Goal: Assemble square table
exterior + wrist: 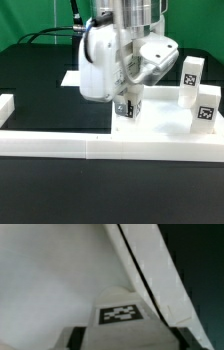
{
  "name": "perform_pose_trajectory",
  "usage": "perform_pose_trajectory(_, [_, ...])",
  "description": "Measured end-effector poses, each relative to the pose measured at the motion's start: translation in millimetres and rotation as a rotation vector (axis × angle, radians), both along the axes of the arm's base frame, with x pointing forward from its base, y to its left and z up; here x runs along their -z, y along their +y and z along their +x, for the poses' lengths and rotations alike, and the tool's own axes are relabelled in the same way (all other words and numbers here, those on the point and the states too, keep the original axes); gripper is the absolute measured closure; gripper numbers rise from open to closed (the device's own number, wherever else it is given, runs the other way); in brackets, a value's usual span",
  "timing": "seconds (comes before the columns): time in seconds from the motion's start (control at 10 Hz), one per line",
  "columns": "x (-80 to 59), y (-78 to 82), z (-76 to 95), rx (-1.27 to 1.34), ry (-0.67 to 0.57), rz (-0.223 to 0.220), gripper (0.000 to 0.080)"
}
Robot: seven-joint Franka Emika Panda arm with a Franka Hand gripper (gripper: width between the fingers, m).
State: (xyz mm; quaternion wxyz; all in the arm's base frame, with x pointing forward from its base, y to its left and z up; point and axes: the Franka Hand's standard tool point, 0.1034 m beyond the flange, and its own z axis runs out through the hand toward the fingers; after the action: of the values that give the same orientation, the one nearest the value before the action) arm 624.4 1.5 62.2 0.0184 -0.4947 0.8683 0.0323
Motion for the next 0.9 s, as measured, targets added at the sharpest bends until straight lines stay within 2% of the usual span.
perform_pose_trajectory(0.3, [0.0, -2.4, -3.4, 0.051, 0.016, -0.011, 0.0495])
perform_pose_trajectory(0.4, [0.2, -2.2, -4.0, 0.045, 0.017, -0.009, 0.0448])
perform_pose_trajectory(0.5, [0.3, -1.6, -4.0, 0.035, 0.017, -0.009, 0.0448])
perform_pose_trajectory(0.6, [0.3, -1.6, -4.0, 0.035, 0.017, -0.009, 0.0250])
perform_pose_trajectory(0.7, [0.4, -1.4, -4.0, 0.034, 0.017, -0.009, 0.0177])
perform_pose_trajectory(0.9, [0.4, -1.2, -4.0, 0.034, 0.017, -0.009, 0.0155])
